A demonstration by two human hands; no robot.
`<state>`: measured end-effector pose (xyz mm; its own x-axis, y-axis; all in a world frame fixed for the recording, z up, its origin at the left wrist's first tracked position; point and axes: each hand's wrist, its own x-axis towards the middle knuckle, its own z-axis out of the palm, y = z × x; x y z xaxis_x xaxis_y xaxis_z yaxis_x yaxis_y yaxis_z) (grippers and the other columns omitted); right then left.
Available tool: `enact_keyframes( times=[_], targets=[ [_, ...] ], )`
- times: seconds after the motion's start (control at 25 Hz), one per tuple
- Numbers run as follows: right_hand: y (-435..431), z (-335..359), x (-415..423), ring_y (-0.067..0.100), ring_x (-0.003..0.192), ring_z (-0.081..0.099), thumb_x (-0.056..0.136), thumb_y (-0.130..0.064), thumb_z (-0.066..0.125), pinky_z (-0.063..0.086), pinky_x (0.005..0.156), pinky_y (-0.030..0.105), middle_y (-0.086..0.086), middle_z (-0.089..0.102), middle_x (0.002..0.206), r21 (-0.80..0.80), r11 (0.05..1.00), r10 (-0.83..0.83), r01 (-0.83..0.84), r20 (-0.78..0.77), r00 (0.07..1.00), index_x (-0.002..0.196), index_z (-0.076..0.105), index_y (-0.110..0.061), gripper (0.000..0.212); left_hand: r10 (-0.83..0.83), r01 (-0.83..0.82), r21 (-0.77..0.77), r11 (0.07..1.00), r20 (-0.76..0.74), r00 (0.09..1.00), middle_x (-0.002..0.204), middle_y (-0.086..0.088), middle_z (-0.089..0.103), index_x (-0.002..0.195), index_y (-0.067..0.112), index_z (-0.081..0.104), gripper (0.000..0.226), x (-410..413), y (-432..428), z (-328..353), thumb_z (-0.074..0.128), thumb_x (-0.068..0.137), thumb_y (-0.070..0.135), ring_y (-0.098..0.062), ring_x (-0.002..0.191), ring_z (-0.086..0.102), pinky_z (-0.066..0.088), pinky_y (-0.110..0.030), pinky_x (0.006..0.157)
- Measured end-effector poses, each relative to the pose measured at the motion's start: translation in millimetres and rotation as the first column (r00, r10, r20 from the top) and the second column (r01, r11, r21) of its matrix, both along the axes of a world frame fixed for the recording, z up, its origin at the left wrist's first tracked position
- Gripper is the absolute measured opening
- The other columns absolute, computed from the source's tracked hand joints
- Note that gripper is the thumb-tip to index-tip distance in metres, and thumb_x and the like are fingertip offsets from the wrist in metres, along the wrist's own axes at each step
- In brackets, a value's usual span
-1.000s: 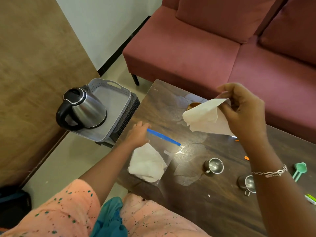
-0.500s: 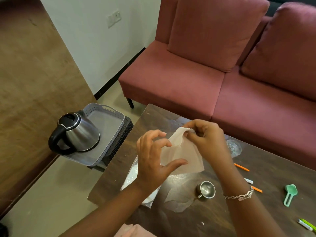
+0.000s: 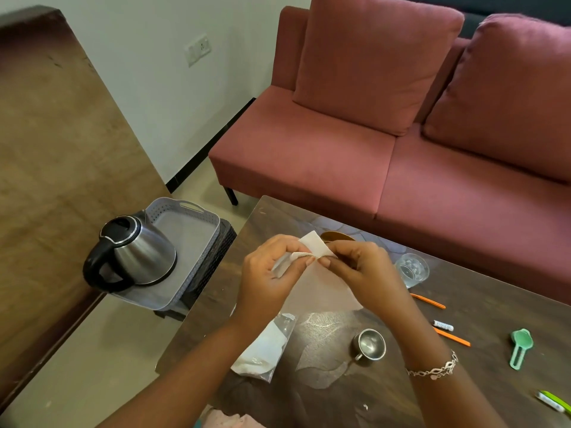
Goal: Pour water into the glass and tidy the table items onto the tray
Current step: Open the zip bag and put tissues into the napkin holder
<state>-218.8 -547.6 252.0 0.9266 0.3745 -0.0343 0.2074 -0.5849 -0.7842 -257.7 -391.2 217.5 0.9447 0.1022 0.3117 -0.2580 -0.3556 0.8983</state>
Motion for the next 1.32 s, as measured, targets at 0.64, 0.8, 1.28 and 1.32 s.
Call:
enact_keyframes(
  times=[0.64, 0.8, 1.28, 1.32],
  targets=[
    [-19, 4, -12, -0.001, 0.082, 0.057, 0.089, -0.041, 0.05, 0.043, 0.065, 0.011, -0.017, 0.062, 0.09, -0.01, 0.983, 0.182, -0.182, 0.054, 0.982, 0.111, 0.06, -0.025, 0.029, -0.051, 0.052, -0.05, 0.997, 0.015, 0.999, 0.083, 0.003, 0.065, 0.083, 0.01, 0.069, 0.023, -2, -4, 16, 0.063, 0.079, 0.032, -0.014, 0.08, 0.06, 0.054, -0.038, 0.069],
    [-35, -7, -14, 0.002, 0.084, 0.059, 0.078, -0.024, 0.07, 0.048, 0.07, 0.015, -0.013, 0.062, 0.089, -0.025, 0.989, 0.149, -0.149, 0.003, 0.989, 0.112, 0.058, -0.027, 0.036, 0.01, -0.013, -0.114, 0.993, -0.021, 1.0, 0.084, 0.005, 0.065, 0.081, 0.022, 0.066, 0.013, -2, -2, 21, 0.062, 0.075, 0.032, -0.012, 0.079, 0.06, 0.054, -0.034, 0.065],
    [-50, -37, -14, 0.02, 0.091, 0.067, 0.071, -0.006, 0.067, 0.054, 0.073, 0.021, 0.003, 0.074, 0.089, 0.581, 0.781, 0.066, 0.229, -0.442, 0.895, 0.094, 0.066, -0.006, 0.023, -0.047, -0.049, -0.514, 0.857, -0.173, 0.984, 0.069, 0.007, 0.068, 0.083, 0.016, 0.065, 0.025, -5, 0, 41, 0.062, 0.078, -0.008, -0.009, 0.063, 0.062, 0.053, -0.022, 0.058],
    [-50, -40, -13, 0.022, 0.092, 0.067, 0.071, -0.012, 0.069, 0.055, 0.074, 0.022, 0.004, 0.074, 0.09, 0.589, 0.763, 0.047, 0.267, -0.462, 0.886, 0.093, 0.067, -0.007, 0.023, -0.032, -0.069, -0.514, 0.855, -0.186, 0.982, 0.069, 0.008, 0.068, 0.084, 0.016, 0.064, 0.024, -4, 1, 42, 0.061, 0.079, -0.007, -0.008, 0.063, 0.063, 0.054, -0.022, 0.058]
  ],
)
